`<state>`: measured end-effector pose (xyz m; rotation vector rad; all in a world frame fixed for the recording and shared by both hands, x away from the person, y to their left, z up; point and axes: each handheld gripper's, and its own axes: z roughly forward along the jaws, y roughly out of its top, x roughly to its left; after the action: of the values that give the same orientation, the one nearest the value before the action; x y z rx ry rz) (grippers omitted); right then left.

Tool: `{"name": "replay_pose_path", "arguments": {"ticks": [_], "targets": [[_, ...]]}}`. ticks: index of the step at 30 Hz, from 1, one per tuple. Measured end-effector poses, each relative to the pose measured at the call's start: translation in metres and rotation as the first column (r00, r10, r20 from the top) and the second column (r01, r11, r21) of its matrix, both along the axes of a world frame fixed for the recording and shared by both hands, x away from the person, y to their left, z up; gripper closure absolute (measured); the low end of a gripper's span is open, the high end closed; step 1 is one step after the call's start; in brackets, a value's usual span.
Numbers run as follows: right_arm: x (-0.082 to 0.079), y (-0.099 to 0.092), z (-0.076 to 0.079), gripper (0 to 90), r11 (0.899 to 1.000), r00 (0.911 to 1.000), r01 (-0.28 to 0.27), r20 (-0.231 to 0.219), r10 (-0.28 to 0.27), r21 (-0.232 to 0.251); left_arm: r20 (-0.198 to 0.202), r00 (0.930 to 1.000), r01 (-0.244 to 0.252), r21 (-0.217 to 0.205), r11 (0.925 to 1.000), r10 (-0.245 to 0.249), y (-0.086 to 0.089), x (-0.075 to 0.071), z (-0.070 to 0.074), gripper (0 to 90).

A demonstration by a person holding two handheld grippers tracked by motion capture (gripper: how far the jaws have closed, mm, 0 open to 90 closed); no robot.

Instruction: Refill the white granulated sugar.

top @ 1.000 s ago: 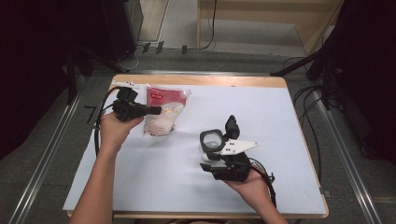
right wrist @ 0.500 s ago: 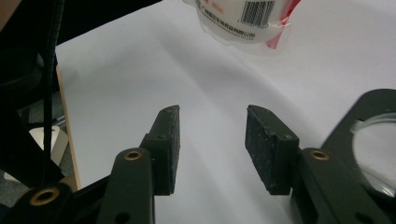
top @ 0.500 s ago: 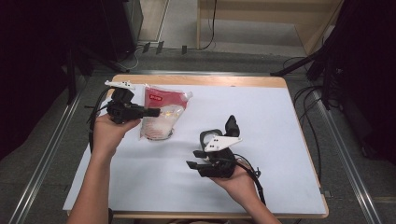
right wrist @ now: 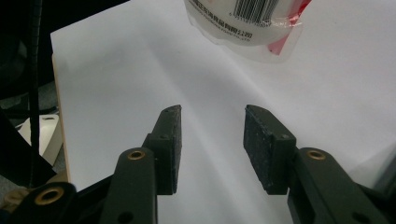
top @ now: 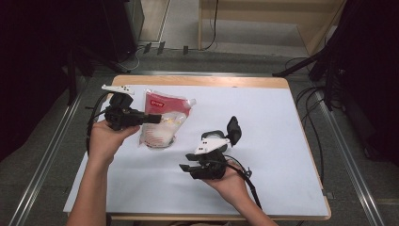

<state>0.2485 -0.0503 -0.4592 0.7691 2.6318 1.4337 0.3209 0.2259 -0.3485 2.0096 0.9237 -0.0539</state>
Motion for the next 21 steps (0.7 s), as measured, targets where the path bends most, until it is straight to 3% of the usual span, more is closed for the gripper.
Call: {"name": "replay_pose_path", "arguments": {"ticks": [10, 12, 14, 21], "targets": [[0.004, 0.014, -0.013, 57.3, 1.000, 0.9999, -0.010, -0.003, 0.010, 0.006, -0.031, 0.9991, 0.029, 0.001, 0.9996, -0.029, -0.006, -0.011, 0.001, 90.0], [0.004, 0.016, -0.016, 57.3, 1.000, 0.9999, -0.004, -0.011, 0.004, 0.004, -0.032, 0.9988, 0.038, 0.004, 0.9993, -0.038, -0.008, -0.013, 0.002, 90.0], [0.005, 0.019, -0.020, 56.8, 1.000, 0.9998, 0.009, 0.017, -0.009, -0.007, -0.037, 0.9985, 0.041, 0.004, 0.9992, -0.041, -0.010, -0.015, 0.002, 90.0], [0.007, 0.029, -0.031, 56.8, 0.999, 0.9987, 0.050, -0.002, -0.050, -0.020, -0.044, 0.9977, 0.051, -0.010, 0.9987, -0.051, -0.012, -0.022, 0.007, 90.0]]}}
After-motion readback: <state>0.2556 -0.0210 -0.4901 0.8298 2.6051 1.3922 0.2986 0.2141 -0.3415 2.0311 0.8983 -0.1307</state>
